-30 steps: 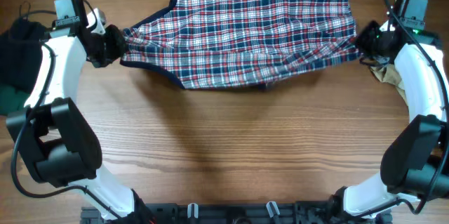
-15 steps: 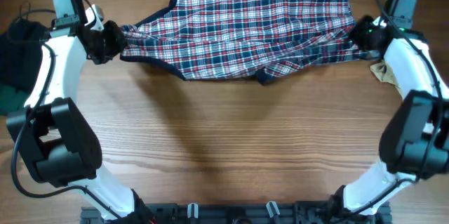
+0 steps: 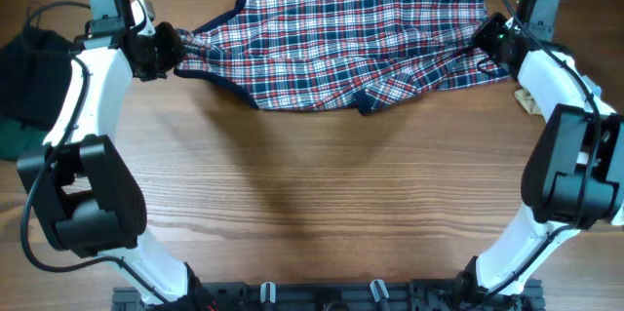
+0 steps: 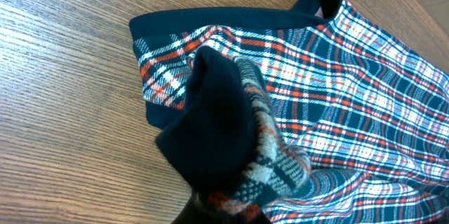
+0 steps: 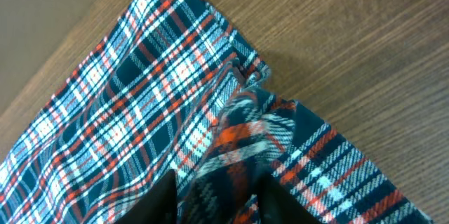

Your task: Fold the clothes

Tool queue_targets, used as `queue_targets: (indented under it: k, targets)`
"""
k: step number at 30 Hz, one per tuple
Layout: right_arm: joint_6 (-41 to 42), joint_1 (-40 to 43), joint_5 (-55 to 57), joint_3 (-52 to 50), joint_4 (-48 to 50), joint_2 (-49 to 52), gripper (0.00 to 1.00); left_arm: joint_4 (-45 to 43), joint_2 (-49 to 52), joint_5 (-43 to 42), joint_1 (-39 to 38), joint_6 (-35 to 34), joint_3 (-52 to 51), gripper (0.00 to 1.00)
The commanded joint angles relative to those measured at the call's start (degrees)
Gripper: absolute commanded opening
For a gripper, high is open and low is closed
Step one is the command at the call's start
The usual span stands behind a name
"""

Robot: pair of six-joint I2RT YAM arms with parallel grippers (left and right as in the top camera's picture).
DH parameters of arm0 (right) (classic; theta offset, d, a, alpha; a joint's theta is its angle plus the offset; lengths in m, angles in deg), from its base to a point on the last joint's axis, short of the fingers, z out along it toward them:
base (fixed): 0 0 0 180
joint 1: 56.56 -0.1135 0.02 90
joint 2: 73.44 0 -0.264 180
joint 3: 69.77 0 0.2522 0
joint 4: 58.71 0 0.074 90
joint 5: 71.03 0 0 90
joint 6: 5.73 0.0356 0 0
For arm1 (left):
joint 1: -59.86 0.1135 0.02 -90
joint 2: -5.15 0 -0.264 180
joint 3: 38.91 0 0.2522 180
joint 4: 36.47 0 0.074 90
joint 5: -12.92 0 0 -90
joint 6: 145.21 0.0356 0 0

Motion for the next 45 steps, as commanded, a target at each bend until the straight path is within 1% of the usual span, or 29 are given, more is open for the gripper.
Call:
queue_targets:
  k: [1, 3, 4, 5, 7, 10, 11, 12, 13, 14, 16, 18, 20, 23, 27, 28, 30, 32, 33, 34, 35, 36, 38, 41, 45]
  targets:
    - [0.3, -0.6, -0.7, 1.3, 2.6, 2.4, 0.58, -0.2, 0.8, 0.8, -0.3, -0.5, 1.2, 0.05]
    - [-1.0, -0.9, -1.9, 1.3, 4.1, 3.0, 0.74, -0.2, 0.8, 0.8, -0.3, -0.5, 1.2, 0.11]
    - [-2.6, -0.9, -3.1, 1.3, 4.9, 3.2, 0.79, -0.1, 0.8, 0.8, -0.3, -0.5, 1.2, 0.13]
    - [-4.5, -0.9, -4.3, 1.3, 5.8, 3.3, 0.81, 0.0, 0.8, 0.8, -0.3, -0.5, 1.2, 0.16]
    - [-8.9, -0.9, -6.2, 1.3, 6.9, 3.3, 0.88, 1.2, 0.8, 1.6, -0.3, -0.5, 1.2, 0.38]
    - [-17.7, -0.9, -9.6, 1.3, 7.0, 3.2, 0.94, 3.3, 0.9, 6.4, -0.3, -0.4, 1.2, 0.62]
    - [-20.3, -0.9, -11.2, 1.4, 7.0, 3.0, 0.94, 3.7, 0.9, 10.8, -0.3, -0.2, 1.2, 0.73]
    - [-21.4, -0.9, -11.8, 1.5, 6.8, 2.5, 0.94, 3.7, 0.8, 13.1, -0.2, -0.2, 1.2, 0.82]
    - [-22.5, -0.9, -11.7, 1.5, 6.6, 1.6, 0.94, 3.2, 0.5, 15.6, -0.2, 0.1, 1.3, 0.95]
    - [-23.3, -0.9, -11.7, 1.5, 6.6, 0.8, 0.94, 2.9, 0.3, 15.6, -0.2, 1.0, 1.4, 0.99]
    - [-26.9, -0.9, -11.3, 1.8, 5.7, -1.9, 0.94, 2.3, -0.6, 15.6, -0.2, 1.2, 2.4, 1.0]
    - [-29.7, -0.9, -9.6, 3.3, 2.3, -4.5, 0.94, 2.9, -2.2, 14.8, -0.5, 1.2, 4.4, 1.0]
    - [-32.7, -0.9, -5.4, 5.3, -2.1, -6.7, 0.94, 3.8, -5.0, 14.6, -2.6, 1.2, 4.9, 1.0]
    - [-35.9, -1.0, -4.1, 8.0, -8.7, -7.3, 0.94, 10.1, -8.3, 14.6, -8.8, 0.8, 4.9, 1.0]
    - [-35.3, -1.0, -3.8, 8.0, -19.0, -7.1, 0.94, 17.8, -7.1, 16.9, -19.5, 1.1, 4.6, 1.0]
    - [-34.6, -1.0, -3.8, 8.0, -22.0, -7.2, 0.94, 19.3, -6.5, 19.3, -22.9, 1.7, 4.5, 1.0]
    - [-34.2, -1.0, -3.8, 7.9, -25.4, -7.1, 0.94, 19.9, -5.2, 19.6, -27.4, 8.6, 4.5, 0.99]
    - [-34.2, -1.0, -3.8, 7.5, -26.8, -7.1, 0.94, 21.0, -4.0, 21.4, -30.1, 11.9, 4.5, 0.99]
    - [-34.2, -1.0, -3.8, 7.2, -27.2, -7.1, 0.94, 21.4, -3.2, 23.6, -31.1, 13.3, 4.5, 0.95]
    - [-33.9, -1.0, -3.8, 7.2, -27.6, -7.0, 0.94, 21.6, -2.6, 24.8, -31.7, 16.1, 4.5, 0.93]
    - [-32.9, -1.0, -3.8, 7.2, -28.0, -7.0, 0.94, 21.7, -2.1, 25.1, -32.2, 19.0, 4.4, 0.92]
    - [-31.6, -1.0, -3.8, 7.2, -28.0, -7.0, 0.94, 21.7, -1.1, 25.1, -32.6, 23.8, 4.1, 0.92]
    - [-31.4, -1.0, -3.8, 7.2, -28.0, -7.0, 0.95, 20.9, 0.4, 25.4, -32.9, 30.9, 2.2, 0.93]
    - [-31.4, -1.0, -3.8, 7.2, -28.0, -7.0, 0.96, 15.1, 3.4, 25.9, -32.9, 36.1, -3.0, 0.94]
    - [-31.4, -1.0, -3.8, 7.2, -28.0, -7.0, 0.96, 12.6, 5.8, 25.9, -32.9, 37.8, -5.5, 0.94]
